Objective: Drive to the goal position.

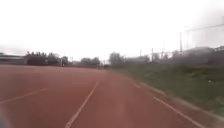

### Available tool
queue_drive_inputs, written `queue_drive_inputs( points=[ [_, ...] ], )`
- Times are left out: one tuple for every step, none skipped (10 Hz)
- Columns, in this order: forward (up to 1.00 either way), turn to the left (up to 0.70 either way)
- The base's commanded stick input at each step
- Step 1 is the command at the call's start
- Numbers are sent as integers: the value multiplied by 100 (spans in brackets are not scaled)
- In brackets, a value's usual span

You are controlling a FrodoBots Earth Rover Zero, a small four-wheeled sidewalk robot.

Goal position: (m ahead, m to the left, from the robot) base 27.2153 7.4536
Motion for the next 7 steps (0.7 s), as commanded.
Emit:
queue_drive_inputs(
  points=[
    [70, 7],
    [70, 0],
    [70, 0],
    [70, -32],
    [70, -27],
    [70, -27],
    [70, -26]
  ],
)
